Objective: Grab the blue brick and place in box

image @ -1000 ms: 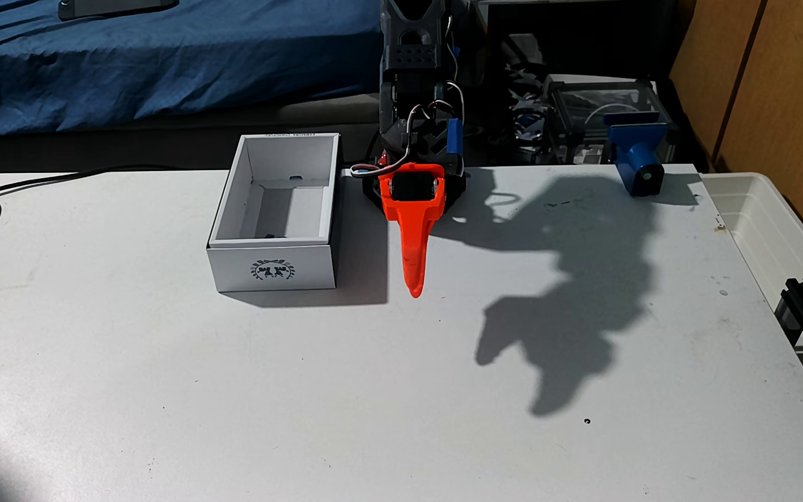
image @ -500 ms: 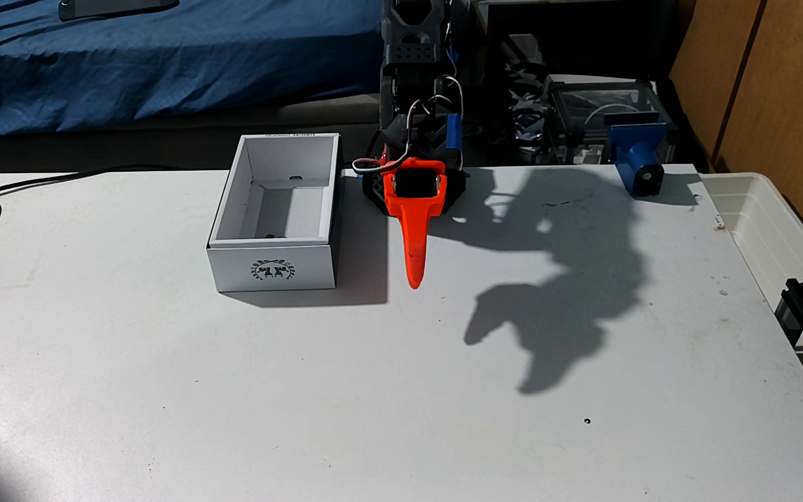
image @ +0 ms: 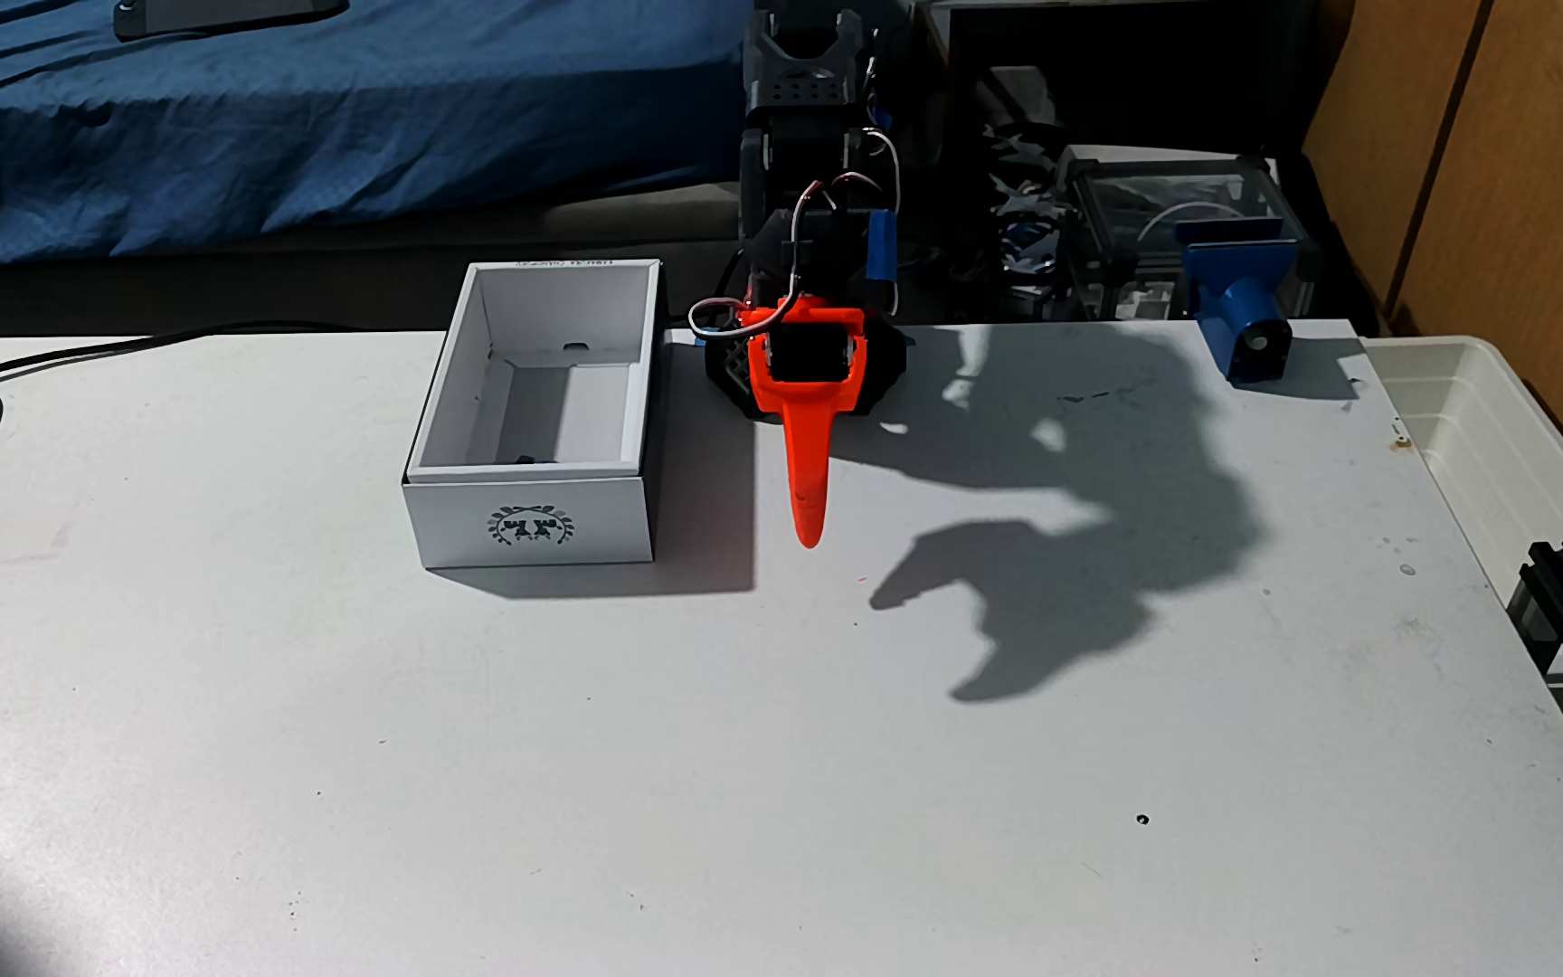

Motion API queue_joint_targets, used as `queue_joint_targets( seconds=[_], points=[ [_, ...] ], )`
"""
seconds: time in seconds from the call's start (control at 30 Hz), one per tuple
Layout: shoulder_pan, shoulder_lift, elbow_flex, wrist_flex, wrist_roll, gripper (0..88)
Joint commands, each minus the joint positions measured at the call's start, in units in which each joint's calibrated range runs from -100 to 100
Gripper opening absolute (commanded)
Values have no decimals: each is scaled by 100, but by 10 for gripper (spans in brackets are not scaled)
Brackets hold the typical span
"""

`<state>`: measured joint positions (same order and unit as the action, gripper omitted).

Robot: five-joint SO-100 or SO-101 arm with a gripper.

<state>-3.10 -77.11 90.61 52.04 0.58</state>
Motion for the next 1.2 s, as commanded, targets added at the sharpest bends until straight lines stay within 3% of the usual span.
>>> queue_joint_targets(
  seconds=[0.0,0.2,0.6,1.17],
  points=[
    [20,-166,-46,349,29,256],
    [20,-386,-37,599,29,246],
    [20,-445,-37,737,29,8],
    [20,-445,-55,866,24,9]
  ],
)
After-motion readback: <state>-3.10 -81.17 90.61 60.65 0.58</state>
